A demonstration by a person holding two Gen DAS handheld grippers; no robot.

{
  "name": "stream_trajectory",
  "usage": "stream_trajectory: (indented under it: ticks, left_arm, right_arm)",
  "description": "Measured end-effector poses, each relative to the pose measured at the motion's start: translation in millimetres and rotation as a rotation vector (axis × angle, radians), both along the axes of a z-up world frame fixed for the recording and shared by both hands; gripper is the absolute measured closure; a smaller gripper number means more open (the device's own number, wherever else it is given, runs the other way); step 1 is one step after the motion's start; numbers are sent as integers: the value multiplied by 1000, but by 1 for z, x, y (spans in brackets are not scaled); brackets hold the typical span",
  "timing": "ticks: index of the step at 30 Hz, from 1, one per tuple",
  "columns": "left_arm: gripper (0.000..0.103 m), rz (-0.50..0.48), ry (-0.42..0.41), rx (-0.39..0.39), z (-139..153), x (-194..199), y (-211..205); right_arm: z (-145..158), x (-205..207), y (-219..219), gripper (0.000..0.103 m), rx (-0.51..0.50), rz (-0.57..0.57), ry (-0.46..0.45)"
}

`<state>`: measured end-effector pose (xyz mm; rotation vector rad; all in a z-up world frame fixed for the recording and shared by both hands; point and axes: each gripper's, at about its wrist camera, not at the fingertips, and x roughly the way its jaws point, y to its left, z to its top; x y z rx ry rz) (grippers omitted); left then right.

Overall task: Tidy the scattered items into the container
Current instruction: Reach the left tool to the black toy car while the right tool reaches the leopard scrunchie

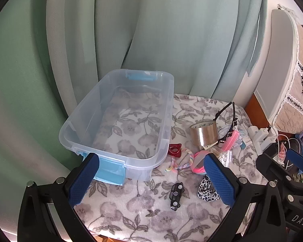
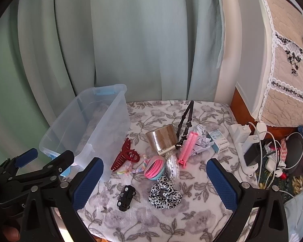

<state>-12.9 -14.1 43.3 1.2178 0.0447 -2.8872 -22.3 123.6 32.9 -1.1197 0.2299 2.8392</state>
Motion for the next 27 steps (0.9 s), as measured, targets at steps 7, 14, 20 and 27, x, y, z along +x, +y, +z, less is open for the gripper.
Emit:
stream_trajectory:
  ticks: [7,14,20,27]
  left_arm:
    - [0,-5,-21,2,-7,2,10]
    - [0,-43,-43,51,-35,2,27]
    - [0,-85,-142,88,-76,-3,42]
    - [0,-106,-226,66,-114,-7,54]
  right_arm:
    - [-6,5,7,0,-2,-10,-3]
    - [-25,12,22,0,-14,-25,-10]
    - [-61,14,39,0,-44,-21,-87]
    - [-103,12,52,0,-118,-2,-182]
